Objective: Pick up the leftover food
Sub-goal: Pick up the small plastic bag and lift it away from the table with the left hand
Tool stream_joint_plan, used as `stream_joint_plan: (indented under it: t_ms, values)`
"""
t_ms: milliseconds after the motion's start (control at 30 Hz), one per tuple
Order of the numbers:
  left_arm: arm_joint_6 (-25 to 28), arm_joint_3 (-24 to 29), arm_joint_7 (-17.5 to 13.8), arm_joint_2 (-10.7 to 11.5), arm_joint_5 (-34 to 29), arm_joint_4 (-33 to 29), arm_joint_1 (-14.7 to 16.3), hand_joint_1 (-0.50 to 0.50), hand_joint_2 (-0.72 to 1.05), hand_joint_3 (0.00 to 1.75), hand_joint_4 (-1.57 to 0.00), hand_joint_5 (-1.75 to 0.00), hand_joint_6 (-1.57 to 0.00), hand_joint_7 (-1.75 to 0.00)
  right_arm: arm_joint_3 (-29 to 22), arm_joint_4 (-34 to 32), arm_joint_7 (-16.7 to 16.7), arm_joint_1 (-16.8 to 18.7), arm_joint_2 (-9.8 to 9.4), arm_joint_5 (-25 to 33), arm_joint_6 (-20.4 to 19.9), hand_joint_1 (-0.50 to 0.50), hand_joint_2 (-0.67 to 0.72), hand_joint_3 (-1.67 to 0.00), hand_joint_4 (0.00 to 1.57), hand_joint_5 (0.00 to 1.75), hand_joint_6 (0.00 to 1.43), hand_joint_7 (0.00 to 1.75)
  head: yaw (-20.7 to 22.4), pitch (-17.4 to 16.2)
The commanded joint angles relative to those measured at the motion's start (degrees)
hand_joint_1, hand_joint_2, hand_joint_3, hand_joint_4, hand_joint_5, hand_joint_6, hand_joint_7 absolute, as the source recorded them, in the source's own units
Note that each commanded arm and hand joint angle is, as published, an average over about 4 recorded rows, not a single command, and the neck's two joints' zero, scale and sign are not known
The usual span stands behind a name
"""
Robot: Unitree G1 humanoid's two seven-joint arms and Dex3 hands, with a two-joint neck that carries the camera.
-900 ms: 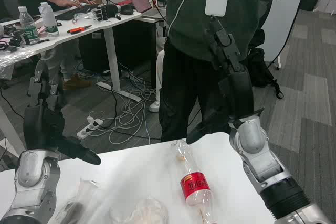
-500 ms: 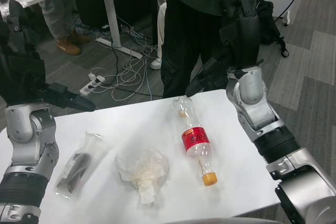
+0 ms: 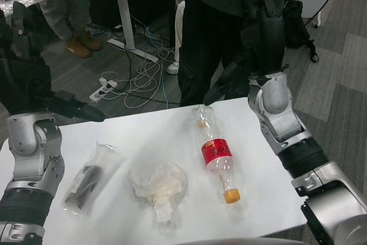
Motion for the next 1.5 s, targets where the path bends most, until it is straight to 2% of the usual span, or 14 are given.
stream_joint_plan:
  t_ms: [33, 167, 233, 300, 367, 433, 600, 700, 867, 1033, 1100, 1200, 1333, 1500]
  values:
    - [0.86, 0.27, 0.12, 0.11, -0.15, 0.19, 0.42, -0.50, -0.72, 0.00, 0.00, 0.00, 0.00, 0.00, -0.08, 0.69, -0.19, -0.55, -0.69, 0.94, -0.84, -0.42, 0.72, 0.00, 0.00, 0.00, 0.00, 0.00, 0.77, -0.27]
    - [3.91, 1.61, -0.01, 0.55, 3.12, -0.73, 1.65, -0.50, -0.72, 0.00, 0.00, 0.00, 0.00, 0.00, -0.16, 1.33, -0.19, -0.55, -0.89, 1.03, -0.84, -0.42, 0.72, 0.00, 0.00, 0.00, 0.00, 0.00, 7.05, -1.53]
    - [9.01, 3.28, -0.23, 1.38, 6.51, -3.76, 3.84, -0.50, -0.72, 0.00, 0.00, 0.00, 0.00, 0.00, -0.30, 1.90, -0.19, -0.55, -1.02, 1.11, -0.88, -0.42, 0.72, 0.00, 0.00, 0.00, 0.00, 0.00, 9.51, -2.10]
    - [14.59, 4.95, -0.41, 2.17, 9.54, -7.63, 6.22, -0.50, -0.72, 0.00, 0.00, 0.00, 0.00, 0.00, -0.34, 2.61, -0.19, -0.55, -1.15, 1.38, -1.02, -0.42, 0.72, 0.00, 0.00, 0.00, 0.00, 0.00, 13.96, -3.08]
    - [18.37, 6.66, -0.54, 2.61, 12.57, -10.27, 8.15, -0.50, -0.72, 0.00, 0.00, 0.00, 0.00, 0.00, -0.30, 3.35, -0.19, -0.55, -1.24, 1.69, -1.24, -0.42, 0.72, 0.00, 0.00, 0.00, 0.00, 0.00, 19.44, -4.33]
    - [21.23, 8.50, -1.11, 2.75, 15.03, -12.02, 10.08, -0.50, -0.72, 0.00, 0.00, 0.00, 0.00, 0.00, -0.25, 4.10, -0.19, -0.55, -1.28, 1.86, -1.41, -0.42, 0.72, 0.00, 0.00, 0.00, 0.00, 0.00, 22.73, -4.94]
    - [29.57, 12.28, -5.97, 1.76, 18.30, -16.27, 14.46, -0.50, -0.72, 0.02, 0.00, 0.00, 0.00, 0.00, -0.16, 5.70, -0.19, -0.47, -1.59, 2.70, -1.76, -0.42, 0.72, 0.00, 0.00, 0.00, 0.00, 0.00, 30.18, -5.84]
    - [37.29, 15.51, -10.69, 0.26, 24.94, -20.26, 17.69, -0.50, -0.72, 0.02, 0.00, 0.00, 0.00, 0.00, 0.17, 6.71, -0.19, -0.47, -1.77, 3.09, -1.89, -0.42, 0.72, 0.00, 0.00, 0.00, 0.00, 0.00, 32.82, -6.06]
    - [43.15, 18.28, -15.30, -2.33, 33.18, -22.53, 20.24, -0.50, -0.68, 0.00, 0.00, 0.00, 0.00, 0.00, 0.91, 7.72, -0.19, -0.47, -1.85, 3.64, -1.98, -0.42, 0.72, 0.00, 0.00, 0.00, 0.00, 0.00, 34.95, -6.38]
    - [46.78, 21.03, -20.73, -6.48, 42.43, -23.03, 21.69, -0.50, -0.46, 0.00, 0.00, 0.00, 0.00, 0.00, 1.92, 8.34, -0.19, -0.47, -1.94, 4.37, -1.98, -0.42, 0.72, 0.00, 0.00, 0.00, 0.00, 0.00, 36.03, -6.69]
    - [47.81, 21.64, -22.93, -7.82, 45.99, -23.08, 21.86, -0.50, -0.46, 0.04, 0.00, 0.00, 0.00, 0.00, 2.17, 8.41, -0.17, -0.47, -1.94, 4.54, -1.98, -0.42, 0.72, 0.00, 0.00, 0.00, 0.00, 0.00, 36.45, -6.87]
    - [49.17, 22.35, -26.12, -9.69, 52.34, -23.10, 22.04, -0.50, -0.46, 0.02, 0.00, 0.00, 0.00, 0.00, 2.61, 8.54, -0.11, -0.47, -1.94, 4.89, -1.98, -0.42, 0.72, 0.00, 0.00, 0.00, 0.00, 0.00, 36.88, -7.10]
    - [50.29, 21.05, -26.33, -9.41, 54.52, -23.01, 22.54, -0.50, -0.46, 0.00, 0.00, 0.00, 0.00, 0.00, 2.82, 8.67, -0.11, -0.40, -1.94, 5.00, -1.98, -0.42, 0.72, 0.00, 0.00, 0.00, 0.00, 0.00, 37.55, -7.12]
    - [51.75, 18.26, -26.33, -8.33, 56.87, -22.73, 23.16, -0.50, -0.46, 0.00, 0.00, 0.00, 0.00, 0.00, 3.22, 9.02, -0.11, -0.29, -1.94, 5.58, -1.94, -0.42, 0.66, 0.00, 0.00, 0.00, 0.00, 0.00, 37.67, -6.87]
